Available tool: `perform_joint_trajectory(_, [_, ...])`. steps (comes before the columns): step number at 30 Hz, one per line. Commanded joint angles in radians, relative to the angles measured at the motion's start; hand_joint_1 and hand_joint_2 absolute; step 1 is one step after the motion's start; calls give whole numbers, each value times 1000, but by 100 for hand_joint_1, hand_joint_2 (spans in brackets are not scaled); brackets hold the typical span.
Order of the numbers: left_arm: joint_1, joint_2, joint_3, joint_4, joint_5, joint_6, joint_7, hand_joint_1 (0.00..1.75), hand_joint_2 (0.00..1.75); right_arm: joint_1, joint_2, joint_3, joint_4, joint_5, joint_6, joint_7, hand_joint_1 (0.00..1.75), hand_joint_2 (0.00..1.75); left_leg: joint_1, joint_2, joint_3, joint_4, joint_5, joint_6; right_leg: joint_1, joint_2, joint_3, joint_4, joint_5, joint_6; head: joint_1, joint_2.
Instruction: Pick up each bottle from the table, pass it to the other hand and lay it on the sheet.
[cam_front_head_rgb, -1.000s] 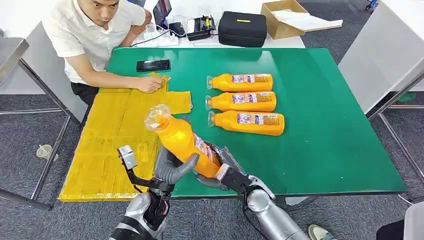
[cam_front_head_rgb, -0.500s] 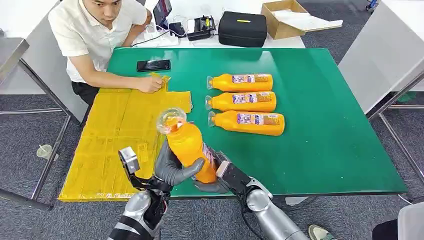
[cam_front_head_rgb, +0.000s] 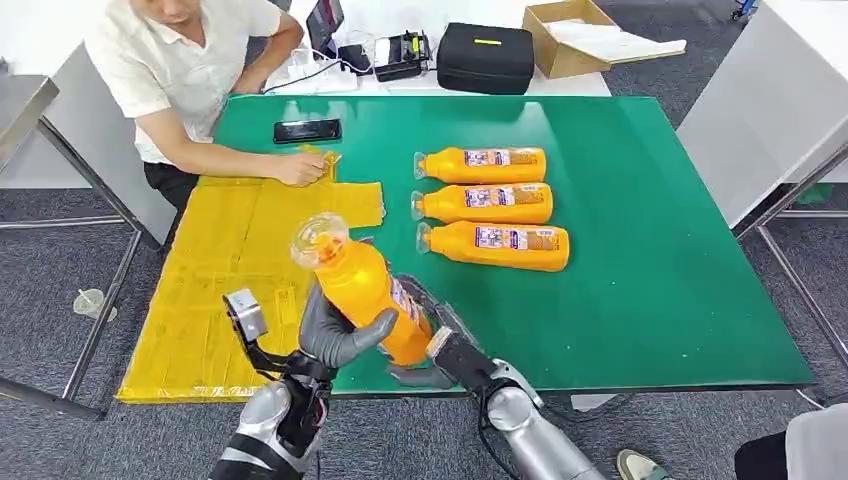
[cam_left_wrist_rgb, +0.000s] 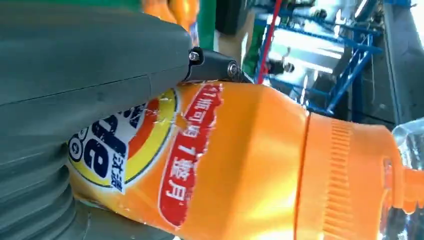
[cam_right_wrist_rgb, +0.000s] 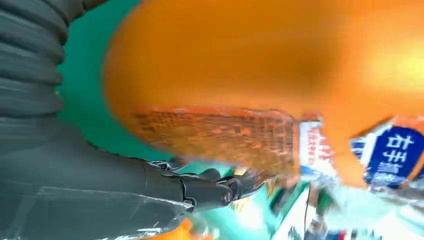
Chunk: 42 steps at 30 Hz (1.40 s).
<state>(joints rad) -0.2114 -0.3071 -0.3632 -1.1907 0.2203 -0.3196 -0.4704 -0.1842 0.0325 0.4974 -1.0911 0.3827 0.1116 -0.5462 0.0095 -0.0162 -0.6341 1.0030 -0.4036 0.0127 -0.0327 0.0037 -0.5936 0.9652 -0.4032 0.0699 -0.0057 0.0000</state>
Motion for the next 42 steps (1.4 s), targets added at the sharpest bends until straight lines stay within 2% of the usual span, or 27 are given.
perform_joint_trajectory(1, [80, 23, 33, -150, -171, 84, 20, 175, 175, 51, 56, -230, -120, 122, -82, 49, 0, 175, 0, 4, 5, 1, -3, 0, 1, 2, 4, 1, -3, -4, 0, 0])
perform_joint_trajectory(2, [80, 23, 33, -150, -171, 84, 20, 175, 175, 51, 56, -230, -120, 122, -82, 49, 0, 175, 0, 3, 3, 0, -2, 0, 1, 1, 3, 0, -1, -3, 0, 0])
perform_joint_trajectory(3, [80, 28, 23, -166, -291, 177, -1, 175, 175, 59, 73, -258, -139, 228, -186, 47, 0, 175, 0, 2, 5, 1, -3, 0, 1, 0, 6, 0, -3, -4, 0, 0])
perform_joint_trajectory(4, [86, 20, 40, -185, -387, 252, 21, 175, 175, 67, 107, -326, -179, 263, -258, 57, 0, 175, 0, 2, 3, 0, -2, 0, 1, 1, 3, 0, -1, -3, 0, 0])
perform_joint_trajectory(5, [93, 12, 56, -199, -437, 289, 57, 175, 175, 75, 139, -392, -228, 267, -271, 60, 0, 175, 0, 3, 5, 1, -3, 0, 1, 2, 4, 1, -2, -4, 0, 0])
perform_joint_trajectory(9, [79, 18, 73, -211, -750, 436, 98, 175, 175, 82, 220, -608, -416, 249, -215, 51, 0, 175, 0, 0, 0, 1, -1, 0, 0, -1, 0, 2, -2, -3, 0, 0])
perform_joint_trajectory(10, [76, 17, 79, -209, -751, 436, 97, 175, 175, 82, 219, -615, -424, 245, -205, 51, 0, 175, 1, 1, 4, 4, -5, -1, 2, -2, 4, 4, -5, -7, 0, 0])
perform_joint_trajectory(11, [76, 17, 79, -209, -751, 436, 97, 175, 175, 82, 219, -615, -424, 245, -205, 51, 0, 175, -1, 0, 1, 1, -1, 0, 0, -2, 0, 2, -2, -3, 0, 0])
perform_joint_trajectory(13, [54, 22, 99, -193, -885, 504, 120, 175, 175, 80, 237, -653, -439, 240, -187, 9, 0, 175, 0, 0, 2, 0, -1, 0, 1, -1, 2, 0, -2, -3, 0, 0])
perform_joint_trajectory(16, [-16, -2, 186, -111, -860, 483, 190, 175, 175, 73, 254, -684, -453, 202, -163, -22, 0, 175, 1, 1, 4, 1, -3, 0, 1, -1, 4, 1, -3, -5, 0, 0])
perform_joint_trajectory(20, [-31, -2, 194, -96, -858, 482, 190, 175, 175, 70, 256, -685, -452, 202, -163, -22, 0, 175, 1, 0, 4, 1, -1, -1, 2, -2, 4, 1, -2, -4, 0, 0])
perform_joint_trajectory(23, [-84, 24, 179, -49, -1134, 616, 227, 175, 175, 61, 253, -668, -432, 182, -124, -42, 0, 175, 0, 0, 2, 0, 0, 0, 1, -1, 2, 0, -1, -2, 0, 0])
perform_joint_trajectory(28, [-189, 78, 172, 181, -1454, 657, 297, 175, 175, 25, 224, -631, -378, 137, -103, -72, 0, 175, 0, 1, 4, -1, 0, 0, 1, -1, 4, -1, 0, -3, 0, 0])
perform_joint_trajectory(33, [-283, 113, 188, 473, -1507, 717, 273, 175, 175, 15, 204, -573, -344, 130, -97, -79, 0, 175, 0, 2, 7, -2, 0, -1, 1, 1, 6, -2, 0, -4, 0, 0])
perform_joint_trajectory(42, [-286, 117, 172, 474, -1532, 715, 277, 175, 175, 16, 201, -574, -344, 129, -97, -81, 0, 175, 1, 3, 6, 0, -2, -1, 2, 1, 6, 0, -1, -4, 0, 0])
